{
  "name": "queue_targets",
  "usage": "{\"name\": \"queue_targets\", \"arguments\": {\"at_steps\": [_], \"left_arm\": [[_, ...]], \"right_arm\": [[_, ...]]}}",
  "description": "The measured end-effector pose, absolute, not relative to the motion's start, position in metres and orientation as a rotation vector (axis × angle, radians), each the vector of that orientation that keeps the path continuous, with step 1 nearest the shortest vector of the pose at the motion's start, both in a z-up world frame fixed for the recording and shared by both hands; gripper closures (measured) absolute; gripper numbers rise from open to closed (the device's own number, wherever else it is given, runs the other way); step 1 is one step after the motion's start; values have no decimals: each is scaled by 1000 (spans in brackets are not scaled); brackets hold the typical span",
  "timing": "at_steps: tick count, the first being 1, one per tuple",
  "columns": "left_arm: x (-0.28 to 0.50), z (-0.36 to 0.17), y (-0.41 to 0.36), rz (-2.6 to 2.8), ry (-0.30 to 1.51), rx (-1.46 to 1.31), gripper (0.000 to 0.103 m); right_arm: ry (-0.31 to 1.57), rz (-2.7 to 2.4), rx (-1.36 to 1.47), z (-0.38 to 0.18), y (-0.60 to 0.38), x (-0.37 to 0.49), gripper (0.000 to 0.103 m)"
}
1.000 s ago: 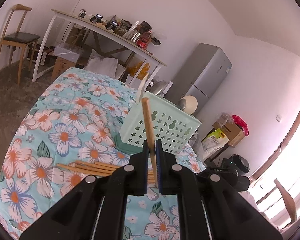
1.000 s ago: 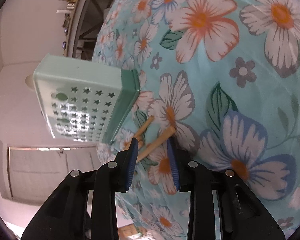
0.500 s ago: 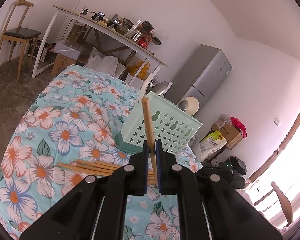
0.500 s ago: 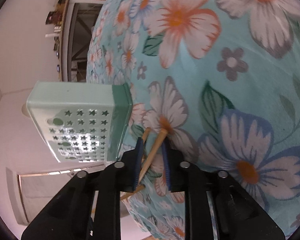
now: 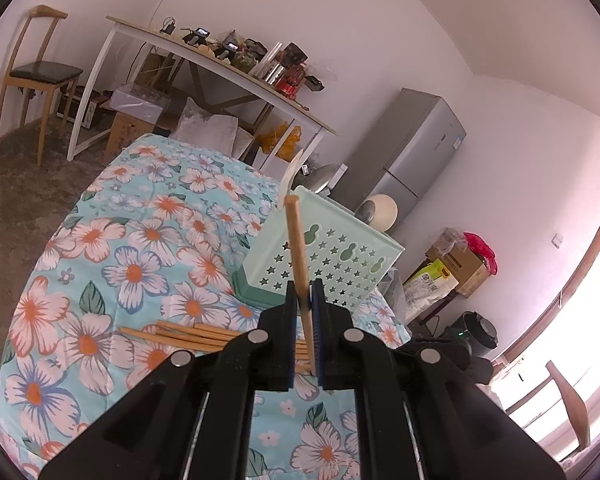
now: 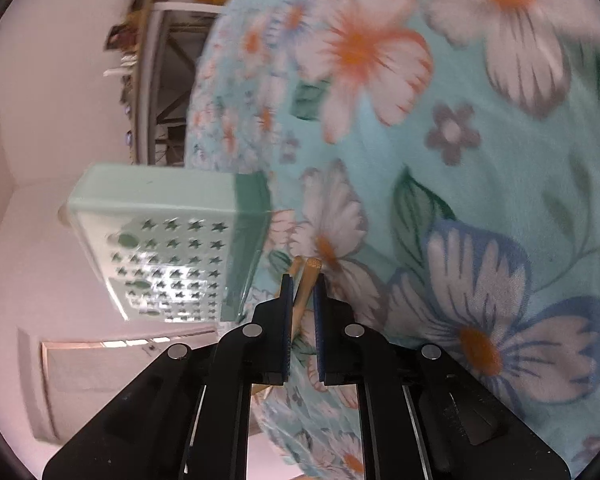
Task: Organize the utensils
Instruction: 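Grasp a wooden chopstick with the right gripper while the left gripper holds its chopstick, then lower the chopstick into the holder, open left gripper while right gripper lifts its chopstick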
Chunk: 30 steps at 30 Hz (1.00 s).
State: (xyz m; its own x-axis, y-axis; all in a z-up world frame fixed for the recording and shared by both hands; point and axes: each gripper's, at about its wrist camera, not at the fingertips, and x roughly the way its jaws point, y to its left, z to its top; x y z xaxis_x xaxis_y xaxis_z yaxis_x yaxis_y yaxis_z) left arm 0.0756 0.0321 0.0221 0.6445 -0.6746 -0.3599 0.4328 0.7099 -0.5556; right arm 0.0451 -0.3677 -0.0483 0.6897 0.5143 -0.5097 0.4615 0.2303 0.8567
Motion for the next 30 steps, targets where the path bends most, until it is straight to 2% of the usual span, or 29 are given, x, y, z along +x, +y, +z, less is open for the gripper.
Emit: {"name": "queue_targets", "arguments": {"at_steps": [18,30], "left_arm": [[67,41,19,-634,550,-380,98],[57,97,18,-677,415,-333,98]], "right_arm": [[515,82,610,109,-353,-3,96],[378,129,483,146,-347,-19,99]]}}
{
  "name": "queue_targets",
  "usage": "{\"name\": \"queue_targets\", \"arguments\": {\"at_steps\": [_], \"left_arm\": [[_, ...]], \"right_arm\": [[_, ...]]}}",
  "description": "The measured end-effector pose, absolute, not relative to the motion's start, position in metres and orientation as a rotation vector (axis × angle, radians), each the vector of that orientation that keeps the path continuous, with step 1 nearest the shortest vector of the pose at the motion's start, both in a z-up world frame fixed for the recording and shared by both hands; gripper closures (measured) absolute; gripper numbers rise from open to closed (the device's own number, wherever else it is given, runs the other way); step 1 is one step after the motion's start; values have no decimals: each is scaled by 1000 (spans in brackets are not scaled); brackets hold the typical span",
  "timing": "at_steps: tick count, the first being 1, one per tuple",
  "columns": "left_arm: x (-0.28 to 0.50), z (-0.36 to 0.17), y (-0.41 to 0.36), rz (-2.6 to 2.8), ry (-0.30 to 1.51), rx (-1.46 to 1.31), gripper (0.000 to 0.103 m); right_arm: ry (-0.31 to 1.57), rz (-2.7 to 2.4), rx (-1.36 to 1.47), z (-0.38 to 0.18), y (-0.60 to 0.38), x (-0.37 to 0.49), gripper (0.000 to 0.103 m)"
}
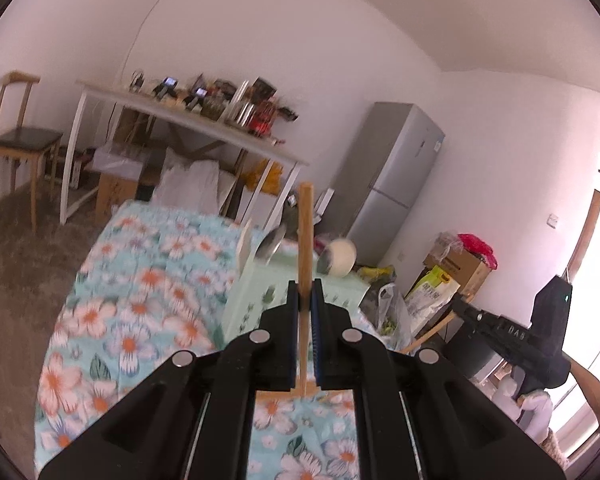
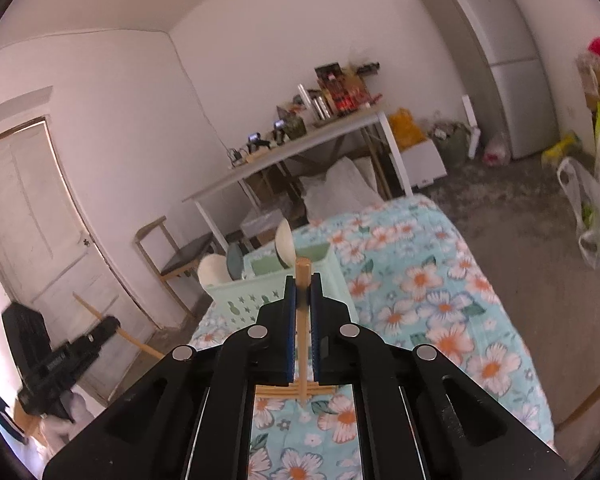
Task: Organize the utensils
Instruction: 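Lower the chopstick into the holder, open left gripper while right gripper lifts its chopstick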
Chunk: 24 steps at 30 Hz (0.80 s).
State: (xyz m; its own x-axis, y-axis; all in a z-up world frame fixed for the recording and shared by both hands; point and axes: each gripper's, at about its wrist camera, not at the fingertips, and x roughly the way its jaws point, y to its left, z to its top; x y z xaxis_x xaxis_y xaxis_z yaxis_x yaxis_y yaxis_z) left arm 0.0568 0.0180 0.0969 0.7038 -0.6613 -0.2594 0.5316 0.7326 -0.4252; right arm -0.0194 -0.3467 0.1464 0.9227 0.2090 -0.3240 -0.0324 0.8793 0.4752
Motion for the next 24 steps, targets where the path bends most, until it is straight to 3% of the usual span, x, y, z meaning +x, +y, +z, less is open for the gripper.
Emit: {"name": "queue_targets", "arguments": {"at_steps": [14,24], "left_arm": [[79,187,-4,-716,161,-275,98],[138,169,-68,-654,230,-140,98]], "right_arm": [[310,213,530,153,-366,-25,99],[301,239,559,147,-377,-22,99]]}}
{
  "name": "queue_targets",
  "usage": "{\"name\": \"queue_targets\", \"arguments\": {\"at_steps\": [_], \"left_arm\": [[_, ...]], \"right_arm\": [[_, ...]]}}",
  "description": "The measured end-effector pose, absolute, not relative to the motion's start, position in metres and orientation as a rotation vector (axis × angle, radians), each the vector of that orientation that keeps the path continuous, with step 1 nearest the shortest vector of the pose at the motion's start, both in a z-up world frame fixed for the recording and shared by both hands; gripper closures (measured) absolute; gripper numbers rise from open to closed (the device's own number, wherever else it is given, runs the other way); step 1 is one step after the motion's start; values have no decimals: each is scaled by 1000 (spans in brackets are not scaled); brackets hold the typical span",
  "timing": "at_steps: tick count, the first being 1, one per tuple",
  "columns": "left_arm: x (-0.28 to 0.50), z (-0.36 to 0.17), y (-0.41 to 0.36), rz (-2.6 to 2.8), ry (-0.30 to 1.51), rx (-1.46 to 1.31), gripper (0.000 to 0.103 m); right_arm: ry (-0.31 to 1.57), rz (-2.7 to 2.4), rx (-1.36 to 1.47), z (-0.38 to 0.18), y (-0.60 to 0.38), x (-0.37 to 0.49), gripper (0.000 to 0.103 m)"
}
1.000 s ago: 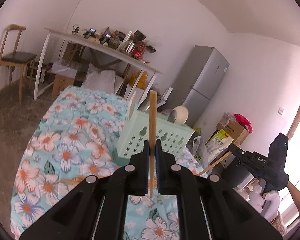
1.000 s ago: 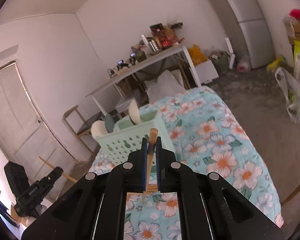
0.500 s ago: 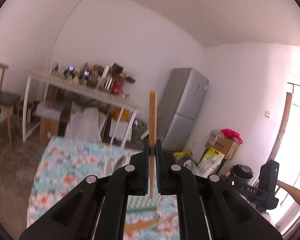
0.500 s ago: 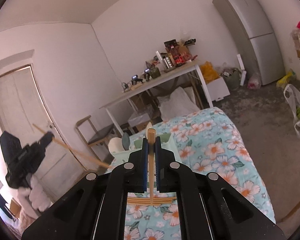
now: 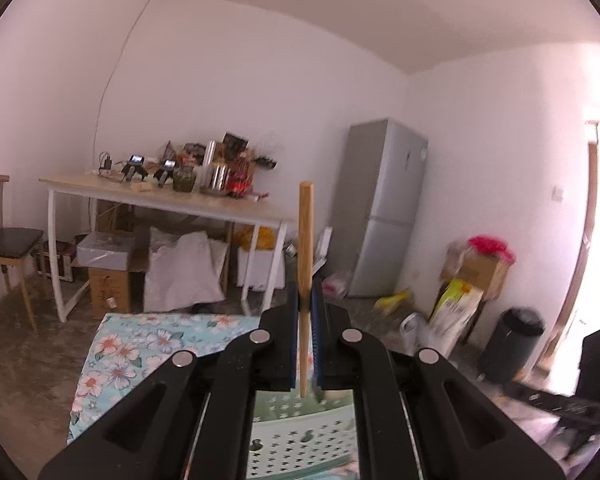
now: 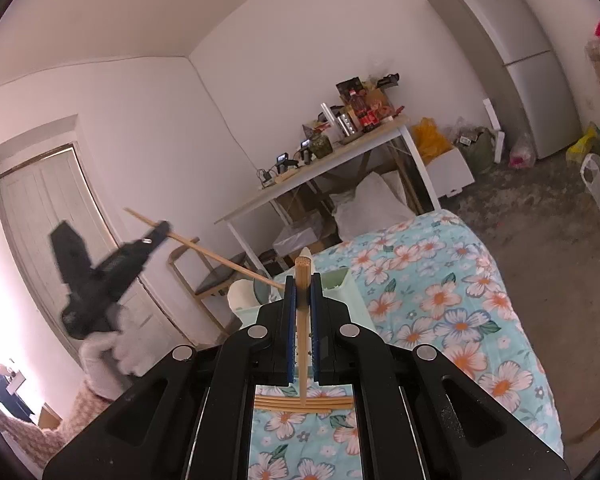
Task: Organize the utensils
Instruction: 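Lower the chopstick into the holder, open left gripper while right gripper lifts its chopstick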
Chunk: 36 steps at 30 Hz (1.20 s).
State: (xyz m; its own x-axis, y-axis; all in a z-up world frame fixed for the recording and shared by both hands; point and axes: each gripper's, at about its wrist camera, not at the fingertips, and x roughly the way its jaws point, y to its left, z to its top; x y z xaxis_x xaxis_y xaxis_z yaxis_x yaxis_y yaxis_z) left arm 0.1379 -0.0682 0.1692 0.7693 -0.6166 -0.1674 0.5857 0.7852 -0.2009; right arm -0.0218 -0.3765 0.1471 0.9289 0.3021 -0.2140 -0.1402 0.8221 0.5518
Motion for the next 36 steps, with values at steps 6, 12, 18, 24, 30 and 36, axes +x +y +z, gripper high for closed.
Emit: {"name": "queue_targets", "arguments": {"at_steps": [6,12,18,24,30,36], "left_arm": [[164,140,-94,-632,334,-95,97],[170,122,-91,-636,406,-148,74],[163,117,-77,-638,411,-192,60],[144,119,-60,-637,368,-229,44],[121,111,-32,-616,338,-274,30],[116,79,-5,-579,435,-269,29]], "right_arm": [[309,246,566,145,-380,-20,99],[315,249,562,145,-380,-18,99],[312,253,551,148,-378,-18,99],[285,260,507,161,-374,-20,99],[214,284,461,190,-373,-23,99],[129,317,417,223,-369,-20,99]]}}
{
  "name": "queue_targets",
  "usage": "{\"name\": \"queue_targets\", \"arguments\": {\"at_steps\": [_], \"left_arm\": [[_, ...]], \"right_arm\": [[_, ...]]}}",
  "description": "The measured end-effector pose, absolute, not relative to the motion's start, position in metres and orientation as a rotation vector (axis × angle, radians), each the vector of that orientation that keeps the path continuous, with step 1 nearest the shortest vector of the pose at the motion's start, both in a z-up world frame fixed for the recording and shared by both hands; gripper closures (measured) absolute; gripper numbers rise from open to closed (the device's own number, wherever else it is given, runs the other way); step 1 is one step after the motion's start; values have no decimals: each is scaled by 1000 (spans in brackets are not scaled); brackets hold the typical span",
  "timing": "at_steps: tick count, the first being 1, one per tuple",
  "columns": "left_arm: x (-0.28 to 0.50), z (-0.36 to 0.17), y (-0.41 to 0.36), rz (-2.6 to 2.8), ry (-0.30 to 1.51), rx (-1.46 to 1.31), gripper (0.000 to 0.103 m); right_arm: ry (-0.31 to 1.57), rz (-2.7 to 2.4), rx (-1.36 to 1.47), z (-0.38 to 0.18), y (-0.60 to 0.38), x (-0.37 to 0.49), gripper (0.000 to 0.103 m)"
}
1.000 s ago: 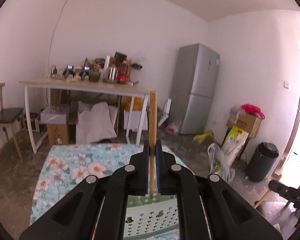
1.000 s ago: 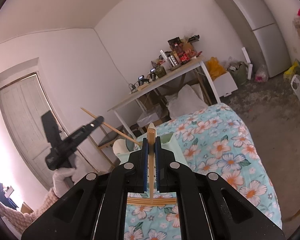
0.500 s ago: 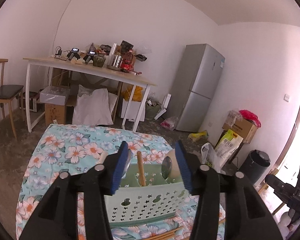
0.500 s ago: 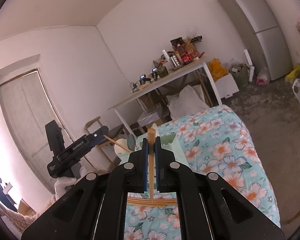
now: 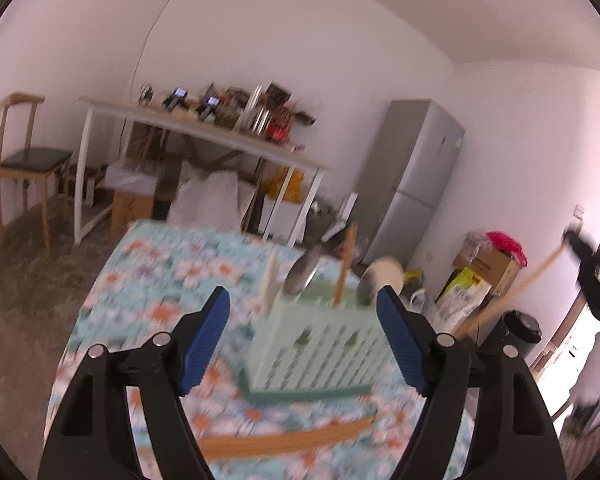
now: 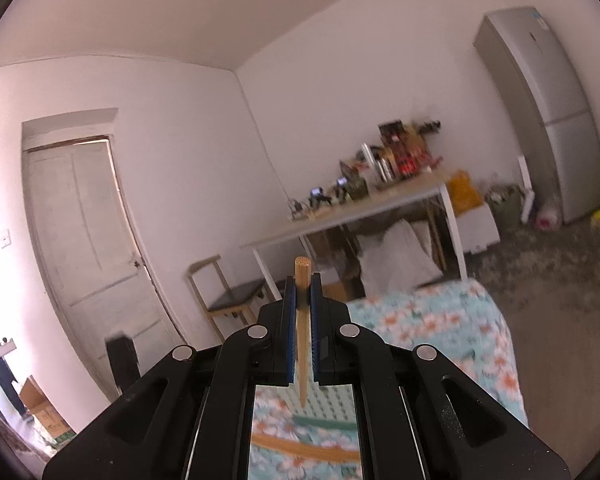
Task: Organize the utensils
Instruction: 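Lower the chopstick into the holder, open left gripper while right gripper lifts its chopstick, then lower the chopstick into the green holder and open the right gripper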
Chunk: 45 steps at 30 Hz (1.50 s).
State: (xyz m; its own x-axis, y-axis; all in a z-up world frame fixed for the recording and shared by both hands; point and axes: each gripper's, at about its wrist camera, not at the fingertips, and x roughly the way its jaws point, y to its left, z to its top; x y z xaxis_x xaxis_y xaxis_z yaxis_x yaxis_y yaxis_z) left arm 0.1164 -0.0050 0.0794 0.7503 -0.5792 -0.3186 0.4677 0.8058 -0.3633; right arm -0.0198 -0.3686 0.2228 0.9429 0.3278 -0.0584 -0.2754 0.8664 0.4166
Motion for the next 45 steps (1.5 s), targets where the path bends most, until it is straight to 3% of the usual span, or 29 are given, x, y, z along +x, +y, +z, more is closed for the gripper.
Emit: {"name": "queue_targets", "arguments": {"at_steps": [8,15,29,33,35,45], "left_arm": [[99,14,4,-572,617,-279,29],[89,-3,-15,-606,646,-242,29],[90,-9,-21,-610,654,-205,28],[90,-9,-21,-610,654,-208,28],[90,-9,-21,-611,654,-208,28],[88,-8,-26,-620,657,-198,28]], "right_arm": [[50,311,357,248,-357,-7,99],[60,288,279,248,-339,27,99],[284,235,152,179,-291,93,97],[302,240,160,173,-291,86,91],[295,237,165,176,-292,83,81],[256,212,204,183,-311,41,71]]}}
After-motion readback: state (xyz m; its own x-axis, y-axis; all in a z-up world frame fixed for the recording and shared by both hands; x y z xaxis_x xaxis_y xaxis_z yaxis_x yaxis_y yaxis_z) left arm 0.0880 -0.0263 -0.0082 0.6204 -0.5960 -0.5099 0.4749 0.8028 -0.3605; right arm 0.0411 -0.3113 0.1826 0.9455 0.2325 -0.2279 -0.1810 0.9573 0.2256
